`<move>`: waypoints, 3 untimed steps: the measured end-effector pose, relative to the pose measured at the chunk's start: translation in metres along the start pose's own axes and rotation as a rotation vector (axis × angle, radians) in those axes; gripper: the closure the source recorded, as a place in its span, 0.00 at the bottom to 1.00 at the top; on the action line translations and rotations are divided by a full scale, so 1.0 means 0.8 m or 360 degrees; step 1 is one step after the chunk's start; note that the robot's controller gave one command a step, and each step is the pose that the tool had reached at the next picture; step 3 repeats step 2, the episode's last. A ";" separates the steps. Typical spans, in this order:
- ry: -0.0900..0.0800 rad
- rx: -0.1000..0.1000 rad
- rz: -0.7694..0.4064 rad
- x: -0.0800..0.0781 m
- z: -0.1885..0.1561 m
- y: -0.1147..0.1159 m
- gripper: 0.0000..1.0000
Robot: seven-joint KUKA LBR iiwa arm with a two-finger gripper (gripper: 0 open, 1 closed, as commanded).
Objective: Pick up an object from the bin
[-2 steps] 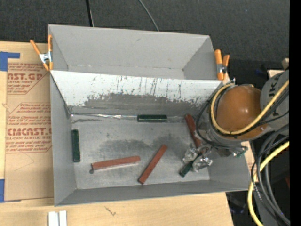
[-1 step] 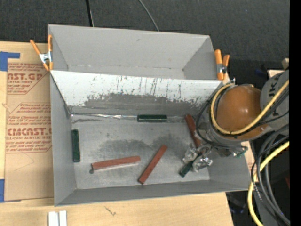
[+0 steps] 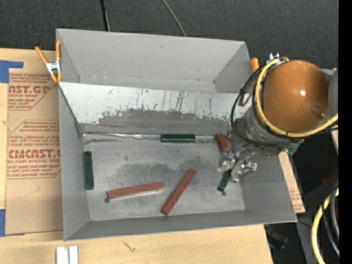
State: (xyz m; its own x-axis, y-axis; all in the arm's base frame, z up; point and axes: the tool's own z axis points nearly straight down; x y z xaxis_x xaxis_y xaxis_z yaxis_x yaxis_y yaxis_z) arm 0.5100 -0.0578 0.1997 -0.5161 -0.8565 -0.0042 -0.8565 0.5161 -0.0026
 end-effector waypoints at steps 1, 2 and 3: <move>0.0002 -0.0004 0.0001 0.001 0.001 0.001 1.00; 0.0004 -0.0010 -0.0163 0.008 -0.045 -0.003 1.00; 0.0004 -0.0010 -0.0163 0.008 -0.045 -0.003 1.00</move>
Offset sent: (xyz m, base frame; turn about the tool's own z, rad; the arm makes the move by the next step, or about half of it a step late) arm -0.0011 -0.0303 0.1500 -0.3938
